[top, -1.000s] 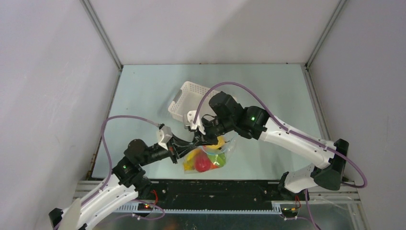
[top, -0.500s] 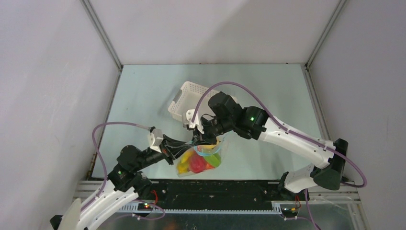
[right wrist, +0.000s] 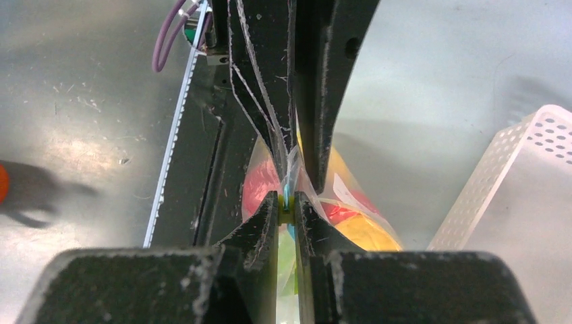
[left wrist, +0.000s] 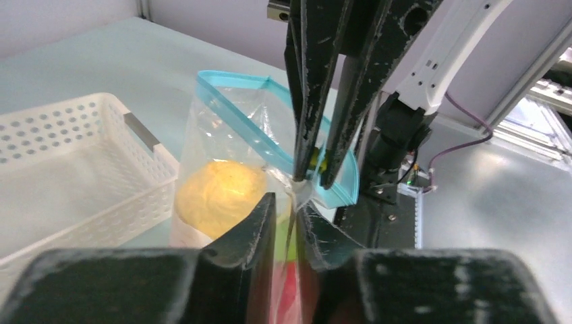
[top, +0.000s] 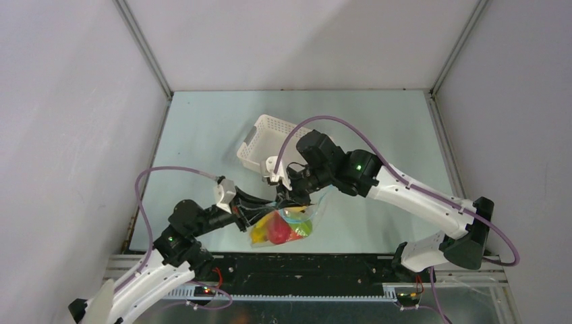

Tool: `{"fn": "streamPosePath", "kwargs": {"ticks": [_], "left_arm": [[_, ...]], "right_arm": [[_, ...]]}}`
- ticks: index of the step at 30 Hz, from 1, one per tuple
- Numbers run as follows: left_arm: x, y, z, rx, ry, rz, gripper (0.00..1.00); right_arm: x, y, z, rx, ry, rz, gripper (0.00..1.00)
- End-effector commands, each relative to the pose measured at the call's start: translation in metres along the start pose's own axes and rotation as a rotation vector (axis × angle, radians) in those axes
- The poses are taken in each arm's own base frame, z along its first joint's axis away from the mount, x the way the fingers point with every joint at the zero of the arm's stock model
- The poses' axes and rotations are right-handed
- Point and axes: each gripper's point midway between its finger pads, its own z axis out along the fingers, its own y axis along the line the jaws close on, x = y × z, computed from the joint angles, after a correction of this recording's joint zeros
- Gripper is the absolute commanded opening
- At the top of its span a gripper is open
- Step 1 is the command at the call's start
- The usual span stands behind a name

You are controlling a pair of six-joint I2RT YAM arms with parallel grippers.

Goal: Place the food in the zip-top bag and seal the zipper
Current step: Zip the zipper food storage bag at the center of the board.

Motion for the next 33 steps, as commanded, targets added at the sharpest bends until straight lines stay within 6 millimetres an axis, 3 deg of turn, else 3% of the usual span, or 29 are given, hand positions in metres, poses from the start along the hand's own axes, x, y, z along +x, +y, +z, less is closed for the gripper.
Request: {"fn": "streamPosePath", "kwargs": {"ticks": [1,4,13,19,20,21,23,30,33], "left_arm": [[-0.035,-0.001,0.003,-0.012,-0.033,0.085,0.32],[-0.032,0.004,0.008,-0.027,0.009,0.099,0.46],[-0.023,-0.001,0.024,0.061,0.105,0.13,0.5],[-0.04,-0.025,0.022,0.182,0.04,0.162,0.57],[-0.041,-0.027,0.022,0.189,0.032,0.159,0.52],[-0.046,-0.03,0.02,0.201,0.011,0.17,0.26],[-0.054,-0.031,0.018,0.189,-0.02,0.178,0.04],[-0.069,-0.008,0.006,0.005,-0.158,0.132,0.0],[-0.066,-0.001,0.001,-0.045,-0.186,0.101,0.0]], "right_arm": [[-0.012,0.013,-0.012,-0.057,-0.012,-0.035,0.0],[-0.012,0.017,-0.011,-0.091,0.005,-0.046,0.0],[-0.023,0.016,-0.008,-0.1,0.008,-0.077,0.0],[-0.016,0.011,-0.003,-0.091,0.042,-0.06,0.0],[-0.015,0.011,-0.002,-0.091,0.047,-0.057,0.0],[-0.014,0.011,-0.002,-0.09,0.051,-0.052,0.0],[-0.013,0.008,-0.002,-0.078,0.058,-0.046,0.0],[0.001,0.001,-0.009,-0.021,0.122,-0.016,0.04],[0.011,0.001,-0.01,-0.017,0.152,0.012,0.05]]}}
